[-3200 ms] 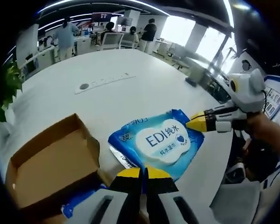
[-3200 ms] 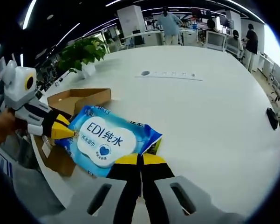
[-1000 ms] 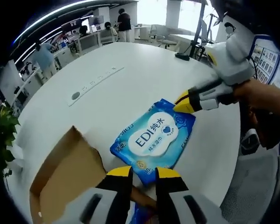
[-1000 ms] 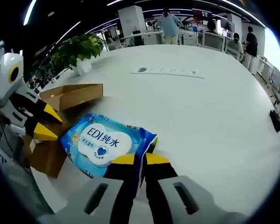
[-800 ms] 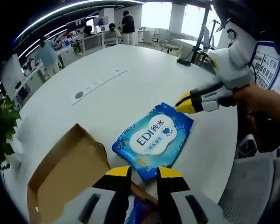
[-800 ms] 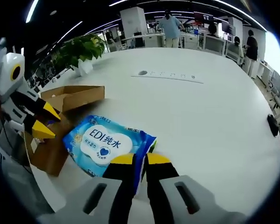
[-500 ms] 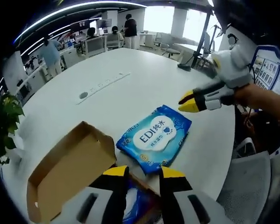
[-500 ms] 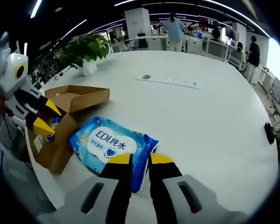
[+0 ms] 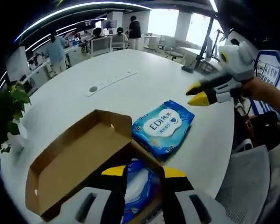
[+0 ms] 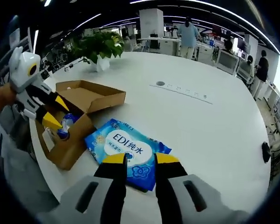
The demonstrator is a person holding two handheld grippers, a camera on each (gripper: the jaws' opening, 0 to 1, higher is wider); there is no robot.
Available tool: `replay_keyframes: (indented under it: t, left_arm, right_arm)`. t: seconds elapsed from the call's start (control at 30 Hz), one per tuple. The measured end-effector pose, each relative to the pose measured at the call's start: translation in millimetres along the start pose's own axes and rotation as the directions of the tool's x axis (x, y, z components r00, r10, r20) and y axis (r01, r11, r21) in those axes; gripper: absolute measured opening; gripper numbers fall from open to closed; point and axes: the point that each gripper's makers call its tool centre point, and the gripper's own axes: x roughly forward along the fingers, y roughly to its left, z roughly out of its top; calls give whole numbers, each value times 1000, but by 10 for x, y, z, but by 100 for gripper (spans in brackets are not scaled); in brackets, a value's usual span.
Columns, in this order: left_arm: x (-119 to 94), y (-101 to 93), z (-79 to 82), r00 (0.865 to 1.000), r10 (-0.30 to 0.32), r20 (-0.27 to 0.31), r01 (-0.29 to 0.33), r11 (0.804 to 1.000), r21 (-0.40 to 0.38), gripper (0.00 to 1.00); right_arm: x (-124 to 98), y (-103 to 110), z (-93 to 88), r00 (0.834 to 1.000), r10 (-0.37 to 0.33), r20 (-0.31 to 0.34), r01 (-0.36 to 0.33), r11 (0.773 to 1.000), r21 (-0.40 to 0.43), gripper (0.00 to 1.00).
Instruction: Operate the shoe box by opening the lid, removing the specified soft item, and placing it in the target area until the item is outside and the box remains undamaged.
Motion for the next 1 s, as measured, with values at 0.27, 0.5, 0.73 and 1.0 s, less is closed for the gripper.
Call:
replay_keyframes:
  t: [0.27,0.5,0.73,1.0]
  left_arm:
    - [-33,77,-147,1000,-5,3,5,1000,1,28]
    - [-43,115,-289,999,-28,-17,29,999,45,29]
    - [-43,98,-414,995,-82,-53,87,989,118,28]
    - [0,110,-533,990,-111,-88,129,962,242,28]
  right_arm:
    - [-3,243,107,999,45,-5,-46,998,-53,22]
    - [19,534,184,993,116,-20,-118,988,-100,25]
    - [51,819,286,984,174,-29,-176,970,-169,26]
    - [162,1126,336,972,227,-60,-235,941,-244,26]
